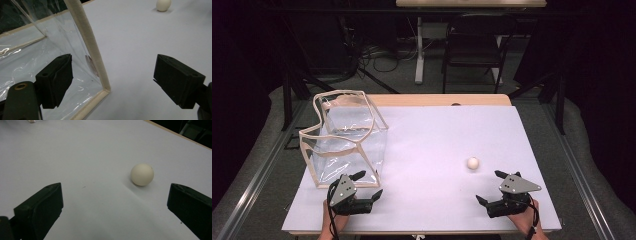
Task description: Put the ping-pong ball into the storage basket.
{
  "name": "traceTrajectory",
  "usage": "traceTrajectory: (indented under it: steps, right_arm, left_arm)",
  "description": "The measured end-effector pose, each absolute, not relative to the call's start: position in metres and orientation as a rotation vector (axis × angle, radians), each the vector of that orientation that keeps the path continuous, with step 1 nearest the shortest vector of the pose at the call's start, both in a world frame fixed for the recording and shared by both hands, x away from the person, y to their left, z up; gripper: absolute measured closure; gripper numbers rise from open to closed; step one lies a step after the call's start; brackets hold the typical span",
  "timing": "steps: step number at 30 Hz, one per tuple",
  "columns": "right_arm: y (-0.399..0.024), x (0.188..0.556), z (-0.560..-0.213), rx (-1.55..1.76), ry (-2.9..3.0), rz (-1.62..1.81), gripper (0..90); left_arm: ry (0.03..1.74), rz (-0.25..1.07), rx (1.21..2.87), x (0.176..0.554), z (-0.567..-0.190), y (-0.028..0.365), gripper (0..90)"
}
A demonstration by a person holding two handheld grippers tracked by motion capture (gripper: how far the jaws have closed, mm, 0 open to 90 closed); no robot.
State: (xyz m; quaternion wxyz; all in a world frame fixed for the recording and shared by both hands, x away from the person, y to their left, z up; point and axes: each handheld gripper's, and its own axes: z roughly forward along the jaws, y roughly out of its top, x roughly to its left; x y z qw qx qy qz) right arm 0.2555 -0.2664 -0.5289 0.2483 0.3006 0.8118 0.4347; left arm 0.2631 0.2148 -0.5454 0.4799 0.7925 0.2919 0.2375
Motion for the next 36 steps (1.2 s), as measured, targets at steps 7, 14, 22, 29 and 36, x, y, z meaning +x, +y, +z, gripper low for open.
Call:
traceTrajectory:
  steps: [7, 14, 22, 29, 36]
  right_arm:
    - [-0.266, 0.257, -0.529, 0.825, 2.217, 1.167, 0.0]
    - [-0.266, 0.258, -0.527, 0.829, 2.219, 1.158, 0.1]
    - [-0.265, 0.262, -0.521, 0.835, 2.228, 1.132, 0.4]
    - [-0.263, 0.271, -0.517, 0.847, 2.232, 1.142, 0.5]
    - [-0.258, 0.283, -0.516, 0.857, 2.256, 1.137, 0.6]
  left_arm:
    - [0.704, 0.583, 1.940, 0.264, -0.545, 0.213, 15.8]
    - [0.698, 0.585, 1.939, 0.266, -0.545, 0.210, 15.8]
    - [0.684, 0.580, 1.940, 0.272, -0.546, 0.205, 15.6]
    - [0.686, 0.582, 1.943, 0.271, -0.547, 0.205, 15.8]
    - [0.689, 0.580, 1.942, 0.270, -0.548, 0.203, 15.8]
